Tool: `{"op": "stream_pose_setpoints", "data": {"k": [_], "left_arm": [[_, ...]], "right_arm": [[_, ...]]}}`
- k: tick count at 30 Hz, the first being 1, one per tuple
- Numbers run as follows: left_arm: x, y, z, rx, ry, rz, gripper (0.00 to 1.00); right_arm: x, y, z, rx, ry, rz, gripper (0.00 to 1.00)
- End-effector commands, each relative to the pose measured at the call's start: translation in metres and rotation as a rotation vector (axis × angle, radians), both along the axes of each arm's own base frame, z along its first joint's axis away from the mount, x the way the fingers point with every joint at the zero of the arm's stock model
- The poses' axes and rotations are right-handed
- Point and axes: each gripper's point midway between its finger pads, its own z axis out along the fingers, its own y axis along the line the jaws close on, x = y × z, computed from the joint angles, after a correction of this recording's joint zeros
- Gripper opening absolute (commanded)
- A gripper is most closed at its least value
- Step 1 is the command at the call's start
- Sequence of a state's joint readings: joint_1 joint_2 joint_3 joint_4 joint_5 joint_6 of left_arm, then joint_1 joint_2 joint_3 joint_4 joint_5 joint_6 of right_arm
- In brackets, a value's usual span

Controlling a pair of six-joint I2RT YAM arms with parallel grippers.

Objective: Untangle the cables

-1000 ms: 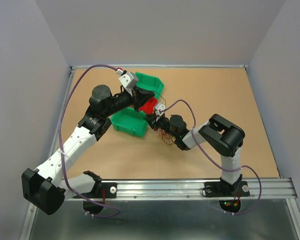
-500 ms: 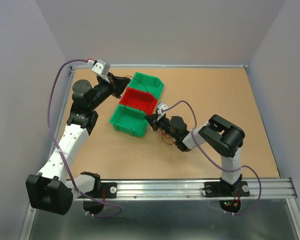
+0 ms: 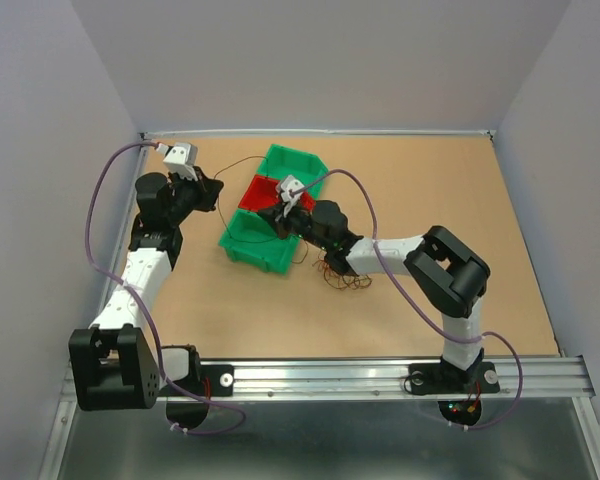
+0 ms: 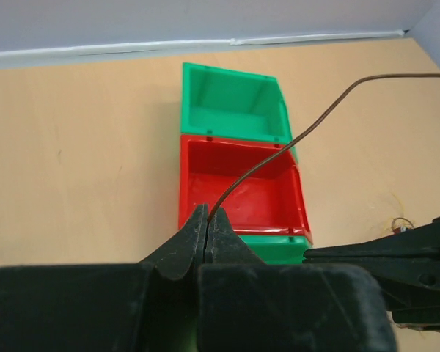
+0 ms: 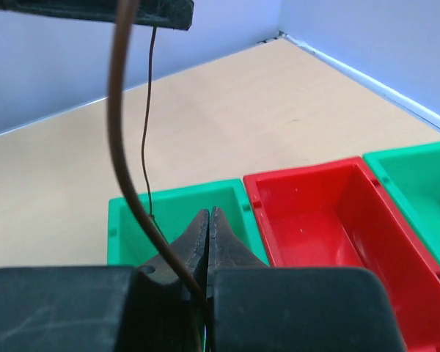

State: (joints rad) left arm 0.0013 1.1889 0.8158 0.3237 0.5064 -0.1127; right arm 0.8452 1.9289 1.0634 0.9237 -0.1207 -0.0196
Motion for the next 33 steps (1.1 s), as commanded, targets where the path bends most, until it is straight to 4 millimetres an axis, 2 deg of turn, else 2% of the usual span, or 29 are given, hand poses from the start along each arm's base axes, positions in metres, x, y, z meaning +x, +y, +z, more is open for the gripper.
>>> {"op": "stream_pose_setpoints", "data": {"k": [1, 3, 4, 5, 6, 7, 8, 9, 10, 11, 12, 13, 14, 15, 17, 19, 24, 28, 30, 31, 32, 33], "left_arm": [[0.002, 0.021, 0.028, 0.065, -0.134, 0.083, 0.0], [-0.003, 0.024, 0.037, 0.072, -0.172, 0.105, 0.0], [-0.003, 0.028, 0.038, 0.08, -0.186, 0.13, 0.0], [-0.006, 0.031, 0.044, 0.082, -0.206, 0.144, 0.0], [-0.006, 0.033, 0.045, 0.084, -0.213, 0.161, 0.0], [-0.007, 0.034, 0.047, 0.086, -0.222, 0.161, 0.0], [-0.008, 0.036, 0.048, 0.088, -0.228, 0.175, 0.0], [-0.008, 0.036, 0.049, 0.088, -0.232, 0.179, 0.0], [-0.008, 0.038, 0.048, 0.092, -0.232, 0.183, 0.0], [-0.007, 0.037, 0.047, 0.092, -0.233, 0.181, 0.0], [-0.006, 0.036, 0.048, 0.09, -0.241, 0.174, 0.0], [-0.004, 0.036, 0.044, 0.092, -0.234, 0.174, 0.0], [-0.004, 0.036, 0.042, 0.092, -0.23, 0.17, 0.0], [-0.003, 0.036, 0.041, 0.099, -0.233, 0.168, 0.0], [-0.004, 0.029, 0.038, 0.105, -0.237, 0.125, 0.0], [-0.011, 0.013, 0.034, 0.141, -0.274, 0.012, 0.0], [-0.011, 0.008, 0.024, 0.182, -0.293, -0.028, 0.0], [-0.012, -0.007, 0.011, 0.206, -0.281, -0.129, 0.0], [-0.017, -0.029, 0.004, 0.242, -0.289, -0.213, 0.0], [-0.024, -0.048, -0.001, 0.258, -0.278, -0.278, 0.0], [-0.026, -0.059, -0.011, 0.284, -0.261, -0.317, 0.0], [-0.027, -0.065, -0.021, 0.36, -0.26, -0.346, 0.0]], "right_arm": [[0.008, 0.021, -0.022, -0.104, 0.056, 0.067, 0.01], [0.003, 0.026, -0.03, -0.115, 0.085, 0.11, 0.01], [-0.001, 0.025, -0.038, -0.126, 0.102, 0.122, 0.05], [-0.004, 0.024, -0.041, -0.123, 0.118, 0.122, 0.14], [-0.008, 0.017, -0.052, -0.135, 0.136, 0.115, 0.34], [-0.012, 0.014, -0.052, -0.131, 0.139, 0.117, 0.46], [-0.012, 0.008, -0.04, -0.113, 0.126, 0.099, 0.56], [-0.014, 0.003, -0.039, -0.111, 0.124, 0.086, 0.62], [-0.02, -0.006, -0.045, -0.121, 0.133, 0.074, 0.73], [-0.023, -0.012, -0.044, -0.118, 0.13, 0.06, 0.76], [-0.027, -0.017, -0.021, -0.06, 0.114, 0.053, 0.8], [-0.031, -0.026, -0.029, -0.062, 0.131, 0.034, 0.8], [-0.032, -0.03, -0.026, -0.048, 0.135, 0.024, 0.81], [-0.035, -0.033, -0.014, -0.023, 0.119, 0.022, 0.81], [-0.038, -0.039, -0.01, 0.0, 0.115, 0.01, 0.81], [-0.039, -0.041, -0.005, 0.013, 0.11, 0.007, 0.81], [-0.034, -0.04, -0.003, 0.034, 0.109, -0.014, 0.82], [-0.031, -0.044, -0.002, 0.051, 0.112, -0.043, 0.81], [-0.03, -0.05, 0.004, 0.07, 0.108, -0.069, 0.81], [-0.031, -0.053, 0.006, 0.077, 0.109, -0.079, 0.81], [-0.031, -0.059, 0.003, 0.079, 0.121, -0.102, 0.81], [-0.034, -0.063, 0.014, 0.098, 0.11, -0.108, 0.81]]}}
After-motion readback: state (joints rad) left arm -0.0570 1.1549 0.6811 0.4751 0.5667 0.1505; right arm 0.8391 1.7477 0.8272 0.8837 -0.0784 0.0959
